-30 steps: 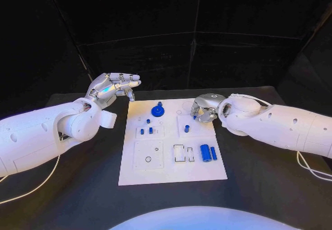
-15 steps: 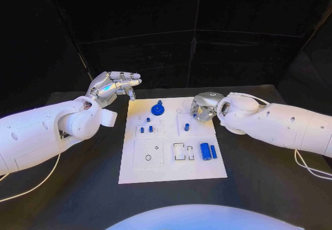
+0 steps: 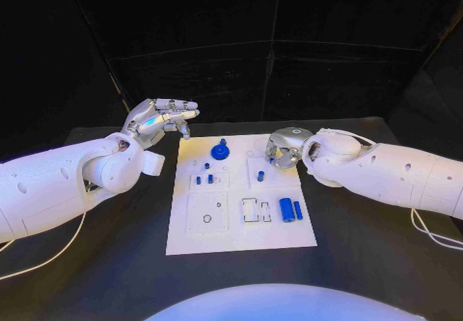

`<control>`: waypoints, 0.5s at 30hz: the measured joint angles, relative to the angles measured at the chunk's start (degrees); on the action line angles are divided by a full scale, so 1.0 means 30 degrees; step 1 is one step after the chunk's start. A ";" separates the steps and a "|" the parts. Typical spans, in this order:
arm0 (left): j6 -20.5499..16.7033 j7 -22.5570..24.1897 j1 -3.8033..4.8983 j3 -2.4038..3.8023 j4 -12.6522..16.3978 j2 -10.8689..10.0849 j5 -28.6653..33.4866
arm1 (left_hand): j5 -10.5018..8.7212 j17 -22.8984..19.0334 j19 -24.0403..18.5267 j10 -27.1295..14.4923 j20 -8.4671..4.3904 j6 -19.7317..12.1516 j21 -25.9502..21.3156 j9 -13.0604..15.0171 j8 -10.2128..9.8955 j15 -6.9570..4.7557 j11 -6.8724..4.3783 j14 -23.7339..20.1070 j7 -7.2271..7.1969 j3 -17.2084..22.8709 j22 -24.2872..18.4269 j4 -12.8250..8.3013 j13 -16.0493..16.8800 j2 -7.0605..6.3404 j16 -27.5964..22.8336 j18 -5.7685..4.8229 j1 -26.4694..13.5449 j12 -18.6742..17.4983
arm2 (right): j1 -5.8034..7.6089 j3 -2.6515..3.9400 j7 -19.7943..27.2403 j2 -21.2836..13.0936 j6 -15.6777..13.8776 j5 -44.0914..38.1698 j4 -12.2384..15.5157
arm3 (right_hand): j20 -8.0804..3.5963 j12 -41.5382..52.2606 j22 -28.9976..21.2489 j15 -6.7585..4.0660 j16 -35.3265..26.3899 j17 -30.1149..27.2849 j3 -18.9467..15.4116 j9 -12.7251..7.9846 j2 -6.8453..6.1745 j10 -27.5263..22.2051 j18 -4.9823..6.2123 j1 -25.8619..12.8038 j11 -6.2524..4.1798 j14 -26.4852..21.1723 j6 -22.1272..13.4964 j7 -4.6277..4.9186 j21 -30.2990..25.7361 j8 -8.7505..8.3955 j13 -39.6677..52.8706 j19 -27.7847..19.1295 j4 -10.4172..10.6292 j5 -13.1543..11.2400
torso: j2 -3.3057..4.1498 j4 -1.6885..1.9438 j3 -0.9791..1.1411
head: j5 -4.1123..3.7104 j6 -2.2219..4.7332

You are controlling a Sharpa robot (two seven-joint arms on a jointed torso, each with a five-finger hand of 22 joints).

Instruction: Assemble the parts on the task board

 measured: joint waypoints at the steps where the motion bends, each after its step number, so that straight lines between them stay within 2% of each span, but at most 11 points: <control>1: 0.0001 -0.0003 0.0000 0.0000 0.0000 -0.0002 0.0000 | 0.0000 0.0000 0.0000 0.0000 0.0000 0.0000 0.0000 0.0000 0.0000 0.0000 0.0000 0.0000 -0.0001 0.0000 0.0000 0.0000 0.0000 0.0000 0.0000 -0.0001 0.0000 0.0000 | -0.0010 -0.0005 -0.0014 -0.0002 -0.0063 -0.0028 0.0003 | 0.0000 0.0000 0.0023 0.0001 0.0001 0.0000 0.0001 0.0000 0.0001 0.0000 -0.0001 0.0001 -0.0001 0.0001 0.0000 0.0000 0.0000 -0.0001 0.0014 0.0000 -0.0001 0.0000 | -0.0002 0.0000 -0.0002 | -0.0002 0.0000; 15: 0.0000 -0.0021 0.0000 0.0000 -0.0002 -0.0015 0.0006 | 0.0000 0.0000 0.0000 0.0000 0.0000 -0.0001 0.0000 0.0002 0.0000 0.0000 0.0000 0.0000 -0.0001 0.0000 -0.0029 0.0000 0.0000 0.0100 0.0000 -0.0002 0.0101 0.0000 | -0.0144 -0.0094 -0.0353 -0.0333 -0.1719 -0.0336 0.0462 | -0.0070 0.0179 0.0330 0.0001 0.0146 0.0089 0.0001 0.0043 0.0024 0.0067 0.0002 0.0024 0.0067 -0.0001 0.0241 -0.0105 0.0296 0.0110 0.0164 -0.0070 -0.0002 -0.0109 | -0.0007 0.0002 -0.0004 | -0.0055 -0.0037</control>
